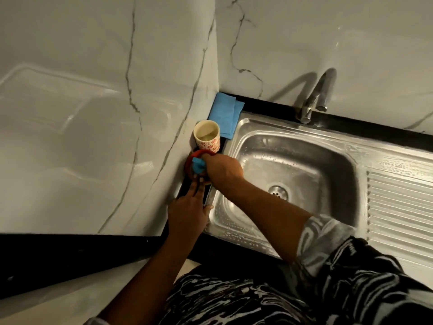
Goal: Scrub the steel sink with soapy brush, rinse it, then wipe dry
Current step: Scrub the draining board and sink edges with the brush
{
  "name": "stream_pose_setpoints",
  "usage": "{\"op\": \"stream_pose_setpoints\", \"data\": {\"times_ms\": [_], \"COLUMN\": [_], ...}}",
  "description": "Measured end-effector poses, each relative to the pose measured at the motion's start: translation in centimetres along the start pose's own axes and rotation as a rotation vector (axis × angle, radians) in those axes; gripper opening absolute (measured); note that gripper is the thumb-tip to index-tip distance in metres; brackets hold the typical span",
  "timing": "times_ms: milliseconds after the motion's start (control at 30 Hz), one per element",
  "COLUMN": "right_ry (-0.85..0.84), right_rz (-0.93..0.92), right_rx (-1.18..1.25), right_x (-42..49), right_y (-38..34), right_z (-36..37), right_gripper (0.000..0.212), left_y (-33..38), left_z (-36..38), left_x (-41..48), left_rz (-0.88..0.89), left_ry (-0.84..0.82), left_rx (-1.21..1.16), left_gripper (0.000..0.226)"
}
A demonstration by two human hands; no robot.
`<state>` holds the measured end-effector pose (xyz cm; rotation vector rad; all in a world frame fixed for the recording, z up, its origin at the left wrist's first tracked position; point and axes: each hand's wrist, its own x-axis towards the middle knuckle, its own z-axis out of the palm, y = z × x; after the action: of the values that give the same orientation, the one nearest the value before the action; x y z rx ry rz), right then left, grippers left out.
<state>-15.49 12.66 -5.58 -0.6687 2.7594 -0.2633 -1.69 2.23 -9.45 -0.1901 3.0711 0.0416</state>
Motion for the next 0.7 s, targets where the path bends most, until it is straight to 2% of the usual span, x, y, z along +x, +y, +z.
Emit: {"op": "stream_pose_setpoints", "data": {"times_ms": [100,200,267,367,500,700], "right_ry": [0.108,0.214,0.261,0.324,0.310,0.301], "right_rz": [0.061,0.169,0.277,0.481,0.738,0.846], "right_rx": [0.155,0.355,0.412,0.367,0.275,0.088], "right_x": [-2.0,-5.5,-8.3,-13.2,-18.4,-18.7], "right_y": [2.6,7.8,12.6,21.4,32.5,43.6], "right_z": [-0.8,-1.8,-1.9,-1.9,-3.4,-6.2], "right_gripper": [0.051,0.058,0.061,0.063,0.058,0.054], "left_y": [0.1,1.2,3.1,8.3,15.8,21.8], "left_z": [0.2,-0.3,-0.8,-0.6,-0.1,0.5], "left_x": [0.2,0.2,0.6,2.1,4.6,6.4], "left_rz": [-0.012,0.074,0.136,0.238,0.377,0.458], "left_ry": [0.016,0.169,0.257,0.240,0.111,0.048], "left_rx": [-0.026,-0.149,-0.241,-0.306,-0.295,-0.242], "left_gripper": [0.085,0.063,0.062,0.066,0.073,0.067]}}
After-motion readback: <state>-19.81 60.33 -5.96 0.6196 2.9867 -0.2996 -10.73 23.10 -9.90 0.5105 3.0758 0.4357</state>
